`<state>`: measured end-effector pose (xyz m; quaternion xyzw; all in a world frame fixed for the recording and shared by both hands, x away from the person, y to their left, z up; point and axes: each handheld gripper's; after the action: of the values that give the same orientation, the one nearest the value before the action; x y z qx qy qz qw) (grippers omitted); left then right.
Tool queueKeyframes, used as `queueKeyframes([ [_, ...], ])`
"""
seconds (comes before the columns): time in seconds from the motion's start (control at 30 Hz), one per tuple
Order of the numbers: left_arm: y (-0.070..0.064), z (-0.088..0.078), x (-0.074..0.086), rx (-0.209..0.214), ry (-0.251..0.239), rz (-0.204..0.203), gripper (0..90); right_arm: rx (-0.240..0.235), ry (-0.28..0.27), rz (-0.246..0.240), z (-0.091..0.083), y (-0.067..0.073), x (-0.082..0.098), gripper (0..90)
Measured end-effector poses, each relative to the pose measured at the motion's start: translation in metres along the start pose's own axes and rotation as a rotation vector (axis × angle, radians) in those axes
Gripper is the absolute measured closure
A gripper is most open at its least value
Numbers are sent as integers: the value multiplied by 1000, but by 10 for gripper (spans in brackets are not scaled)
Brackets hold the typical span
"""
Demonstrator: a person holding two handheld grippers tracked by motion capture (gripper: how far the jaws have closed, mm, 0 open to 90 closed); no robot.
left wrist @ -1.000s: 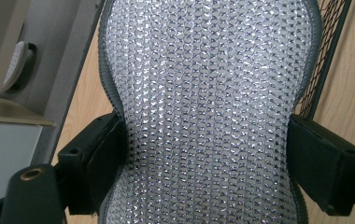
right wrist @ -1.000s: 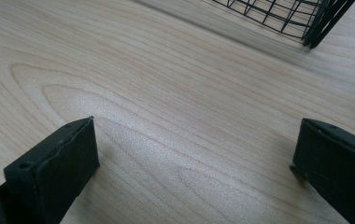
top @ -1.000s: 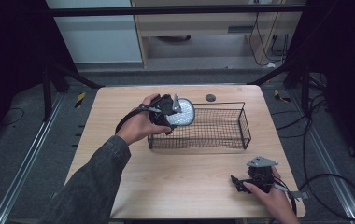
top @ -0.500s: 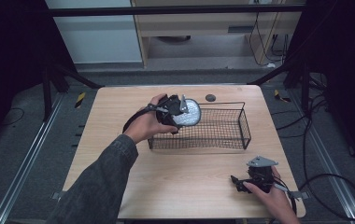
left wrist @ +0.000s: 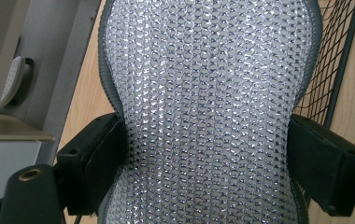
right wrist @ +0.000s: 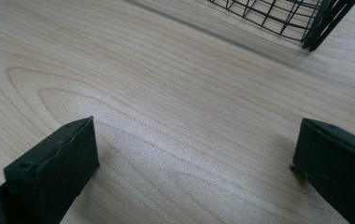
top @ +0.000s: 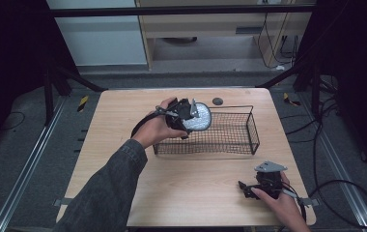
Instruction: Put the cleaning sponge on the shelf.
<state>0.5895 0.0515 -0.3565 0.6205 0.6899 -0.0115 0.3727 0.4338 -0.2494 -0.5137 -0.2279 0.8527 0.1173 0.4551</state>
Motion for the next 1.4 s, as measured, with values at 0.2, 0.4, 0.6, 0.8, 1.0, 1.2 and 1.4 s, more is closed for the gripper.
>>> queueKeyframes([
  [0.2,0,6,3,7,23,13,145,2,0,0,0,0,0,3],
  [0.4,4,15,6,12,39,8,142,1,0,0,0,0,0,3],
  [0.6,6,20,11,17,66,14,141,0,0,-2,0,0,0,3],
  [0.8,8,19,16,23,69,7,138,0,-1,-2,0,0,0,3],
  [1.0,11,23,21,39,62,-40,78,0,-1,-1,0,0,0,3],
  [1.2,13,24,28,62,52,-101,33,0,-1,-1,0,0,0,3],
  [1.4,11,19,27,54,36,-99,71,-1,-1,-2,0,0,0,3],
])
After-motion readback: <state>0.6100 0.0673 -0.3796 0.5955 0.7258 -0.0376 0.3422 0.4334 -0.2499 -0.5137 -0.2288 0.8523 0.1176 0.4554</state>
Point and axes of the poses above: each handheld gripper's, and its own axes: z roughly forward along the jaws, x roughly out of its underside, y roughly to its left, and after that the axes turned 10 degrees about -y, right-handed
